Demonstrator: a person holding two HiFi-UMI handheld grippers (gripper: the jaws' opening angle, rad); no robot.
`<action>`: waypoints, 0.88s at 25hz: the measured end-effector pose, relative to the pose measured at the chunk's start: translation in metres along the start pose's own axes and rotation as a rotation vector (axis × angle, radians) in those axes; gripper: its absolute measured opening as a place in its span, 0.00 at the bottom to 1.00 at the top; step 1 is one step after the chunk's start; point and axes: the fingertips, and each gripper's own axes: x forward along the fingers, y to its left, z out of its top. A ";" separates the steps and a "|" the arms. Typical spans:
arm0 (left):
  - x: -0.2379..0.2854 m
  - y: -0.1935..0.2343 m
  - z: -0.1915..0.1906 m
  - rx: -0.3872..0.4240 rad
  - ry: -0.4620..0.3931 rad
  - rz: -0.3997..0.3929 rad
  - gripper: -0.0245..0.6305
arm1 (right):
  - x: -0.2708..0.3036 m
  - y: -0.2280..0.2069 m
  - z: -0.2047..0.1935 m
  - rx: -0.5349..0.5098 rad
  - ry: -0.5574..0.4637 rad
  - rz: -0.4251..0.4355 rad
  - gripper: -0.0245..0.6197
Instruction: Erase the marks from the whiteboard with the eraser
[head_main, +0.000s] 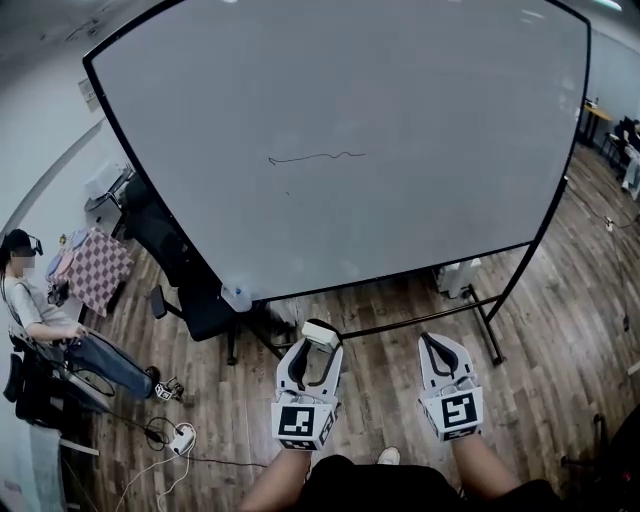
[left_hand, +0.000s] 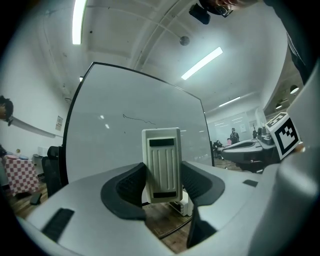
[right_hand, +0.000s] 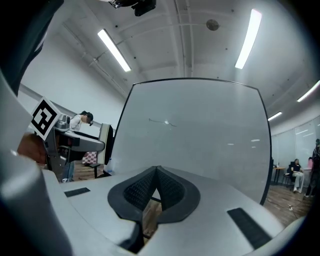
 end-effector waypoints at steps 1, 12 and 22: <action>0.003 0.001 -0.001 0.001 0.005 0.009 0.40 | 0.004 -0.003 -0.001 0.001 -0.003 0.008 0.07; 0.043 0.047 -0.004 -0.015 0.019 0.097 0.40 | 0.083 -0.011 0.013 -0.016 -0.060 0.098 0.07; 0.095 0.126 0.017 0.005 -0.039 0.142 0.40 | 0.177 0.003 0.058 0.030 -0.137 0.176 0.07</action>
